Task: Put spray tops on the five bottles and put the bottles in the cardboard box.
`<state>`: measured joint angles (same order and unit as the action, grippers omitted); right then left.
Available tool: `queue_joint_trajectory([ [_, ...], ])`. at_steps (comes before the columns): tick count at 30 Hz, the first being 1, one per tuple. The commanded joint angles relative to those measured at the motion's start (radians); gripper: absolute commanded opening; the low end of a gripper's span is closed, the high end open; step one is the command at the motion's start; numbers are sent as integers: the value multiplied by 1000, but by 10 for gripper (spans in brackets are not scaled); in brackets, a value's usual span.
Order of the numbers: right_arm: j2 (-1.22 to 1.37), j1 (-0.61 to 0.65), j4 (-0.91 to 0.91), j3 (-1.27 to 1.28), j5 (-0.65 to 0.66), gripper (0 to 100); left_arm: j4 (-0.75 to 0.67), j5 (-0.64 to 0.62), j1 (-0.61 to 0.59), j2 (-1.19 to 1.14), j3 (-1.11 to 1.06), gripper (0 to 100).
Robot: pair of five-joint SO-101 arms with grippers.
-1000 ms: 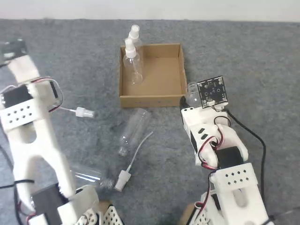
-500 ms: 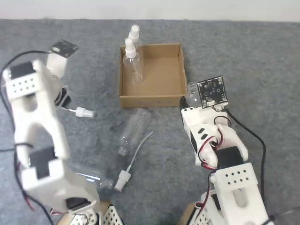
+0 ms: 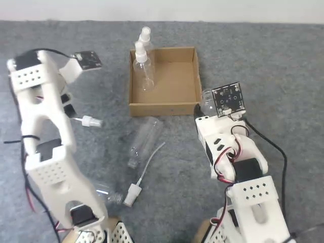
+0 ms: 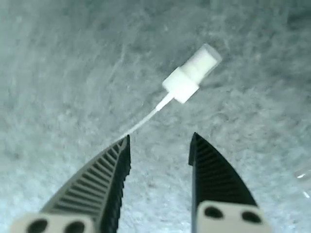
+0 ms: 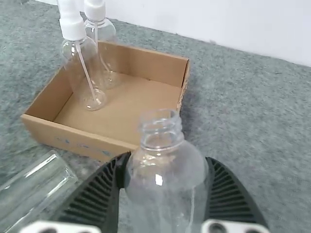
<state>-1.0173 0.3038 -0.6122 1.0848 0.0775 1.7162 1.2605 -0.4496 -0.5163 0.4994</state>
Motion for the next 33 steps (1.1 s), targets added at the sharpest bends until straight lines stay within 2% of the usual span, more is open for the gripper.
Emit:
queue_joint_trajectory([
  [1,-25,7,25,-11,23,136,37,61,31,-5,48,184],
  [10,-25,5,25,-11,23,136,35,141,75,-115,51,183],
  [26,-25,7,50,6,23,136,-80,135,124,-276,53,178],
  [33,-25,5,54,6,25,136,-44,132,120,-284,53,107],
])
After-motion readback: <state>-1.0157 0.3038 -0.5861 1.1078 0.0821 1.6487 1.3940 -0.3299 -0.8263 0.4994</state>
